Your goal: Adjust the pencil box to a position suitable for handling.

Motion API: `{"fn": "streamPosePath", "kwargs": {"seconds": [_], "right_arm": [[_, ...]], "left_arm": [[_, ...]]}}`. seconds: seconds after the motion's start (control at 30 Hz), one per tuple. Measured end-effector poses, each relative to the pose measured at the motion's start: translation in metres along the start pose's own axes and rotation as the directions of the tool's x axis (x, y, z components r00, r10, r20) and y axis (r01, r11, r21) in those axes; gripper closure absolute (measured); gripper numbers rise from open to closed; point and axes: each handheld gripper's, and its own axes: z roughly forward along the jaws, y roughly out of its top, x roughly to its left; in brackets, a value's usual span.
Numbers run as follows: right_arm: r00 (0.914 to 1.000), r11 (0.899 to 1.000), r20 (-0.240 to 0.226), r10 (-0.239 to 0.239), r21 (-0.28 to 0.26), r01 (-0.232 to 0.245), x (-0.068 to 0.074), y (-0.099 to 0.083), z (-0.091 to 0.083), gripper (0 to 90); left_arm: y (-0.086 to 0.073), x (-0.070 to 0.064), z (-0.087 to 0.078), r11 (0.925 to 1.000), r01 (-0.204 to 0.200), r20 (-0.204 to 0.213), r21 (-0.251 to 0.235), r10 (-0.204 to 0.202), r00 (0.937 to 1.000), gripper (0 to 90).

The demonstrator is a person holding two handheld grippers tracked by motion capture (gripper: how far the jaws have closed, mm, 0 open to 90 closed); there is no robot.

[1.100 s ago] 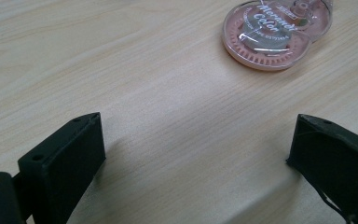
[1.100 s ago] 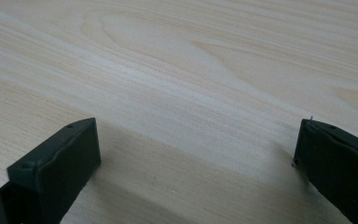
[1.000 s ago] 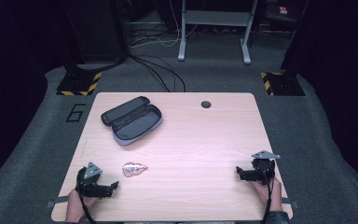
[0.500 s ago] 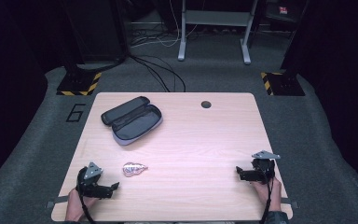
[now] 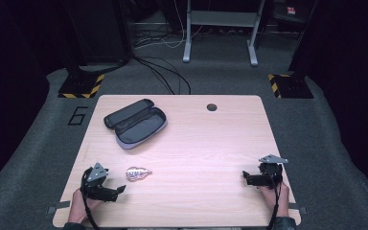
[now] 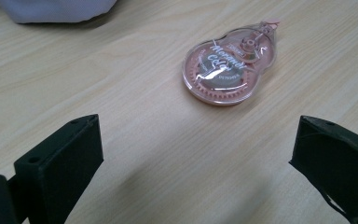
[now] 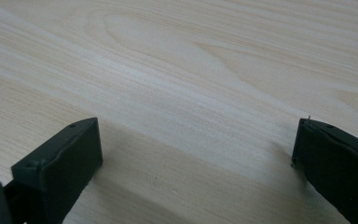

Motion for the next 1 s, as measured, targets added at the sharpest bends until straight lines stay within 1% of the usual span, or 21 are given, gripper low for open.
{"fn": "streamPosePath", "kwargs": {"seconds": [0.03, 0.07, 0.1, 0.2, 0.23, 0.3, 0.47, 0.53, 0.6, 0.67, 0.73, 0.77, 0.8, 0.87, 0.9, 0.97, 1.0], "right_arm": [[1.0000, 1.000, 0.000, -0.001, 0.000, 0.001, 0.000, 0.000, 0.000, 1.1], [1.0000, 1.000, 0.000, -0.001, 0.000, 0.001, 0.000, 0.000, 0.000, 1.1], [1.0000, 1.000, 0.000, -0.001, 0.000, 0.001, 0.000, 0.000, 0.000, 1.1], [1.0000, 1.000, 0.000, -0.001, 0.000, 0.001, 0.000, 0.000, 0.000, 1.1], [1.0000, 1.000, -0.001, -0.001, 0.000, 0.001, 0.000, 0.000, 0.000, 1.1], [1.0000, 1.000, -0.001, -0.001, 0.000, 0.001, 0.000, 0.000, 0.000, 1.1], [1.0000, 1.000, -0.001, -0.002, -0.001, 0.002, 0.000, 0.000, 0.000, 1.2], [1.0000, 1.000, -0.002, -0.002, 0.000, 0.002, 0.000, 0.000, 0.000, 1.3], [1.0000, 1.000, -0.004, -0.006, 0.003, 0.006, 0.000, 0.000, 0.000, 1.3], [1.0000, 1.000, -0.004, -0.008, 0.004, 0.008, 0.000, 0.000, 0.000, 1.5], [1.0000, 1.000, -0.005, -0.008, 0.004, 0.008, 0.000, 0.000, 0.000, 1.5], [1.0000, 1.000, -0.004, -0.007, 0.004, 0.007, 0.000, 0.000, 0.000, 1.5], [1.0000, 1.000, -0.005, -0.008, 0.004, 0.008, 0.000, 0.000, 0.000, 1.5], [1.0000, 1.000, -0.005, -0.008, 0.004, 0.008, 0.000, 0.000, 0.000, 1.6], [1.0000, 1.000, -0.005, -0.008, 0.004, 0.008, 0.000, 0.000, 0.000, 1.6], [1.0000, 1.000, -0.005, -0.008, 0.003, 0.008, 0.000, 0.000, 0.000, 1.6], [0.9999, 1.000, -0.005, -0.009, 0.003, 0.009, 0.000, 0.000, 0.000, 1.6]], "left_arm": [[0.001, 0.000, 0.001, 0.9999, -0.005, -0.005, -0.014, 0.005, 1.0000, 1.8], [0.001, 0.000, 0.001, 0.9999, -0.005, -0.005, -0.014, 0.005, 1.0000, 1.8], [0.003, 0.001, 0.001, 0.9999, -0.012, 0.009, -0.006, 0.012, 0.9999, 1.8], [0.009, 0.000, 0.002, 0.9997, -0.016, 0.030, -0.020, 0.017, 0.9994, 2.2], [0.010, 0.001, 0.002, 0.9994, -0.026, 0.031, -0.023, 0.026, 0.9992, 2.4], [0.012, 0.001, 0.003, 0.9993, -0.027, 0.033, -0.025, 0.027, 0.9991, 2.5], [0.017, 0.003, 0.009, 0.9991, -0.035, 0.058, -0.025, 0.037, 0.9977, 2.6], [0.019, 0.003, 0.012, 0.9987, -0.044, 0.067, -0.025, 0.046, 0.9967, 2.7], [0.020, 0.002, 0.013, 0.9987, -0.045, 0.072, -0.024, 0.046, 0.9964, 2.7], [0.024, 0.001, 0.018, 0.9981, -0.058, 0.084, -0.020, 0.060, 0.9947, 2.5], [0.025, 0.000, 0.019, 0.9980, -0.059, 0.090, -0.021, 0.060, 0.9941, 2.3], [0.028, -0.001, 0.021, 0.9977, -0.064, 0.100, -0.019, 0.066, 0.9928, 2.3], [0.030, 0.000, 0.022, 0.9972, -0.070, 0.099, -0.025, 0.072, 0.9925, 2.3], [0.032, -0.001, 0.025, 0.9973, -0.071, 0.107, -0.019, 0.073, 0.9916, 2.4], [0.033, 0.000, 0.027, 0.9966, -0.081, 0.108, -0.017, 0.082, 0.9908, 2.4], [0.034, 0.000, 0.028, 0.9966, -0.081, 0.113, -0.016, 0.083, 0.9901, 3.1], [0.034, -0.001, 0.030, 0.9966, -0.079, 0.123, -0.020, 0.081, 0.9891, 4.0]]}}
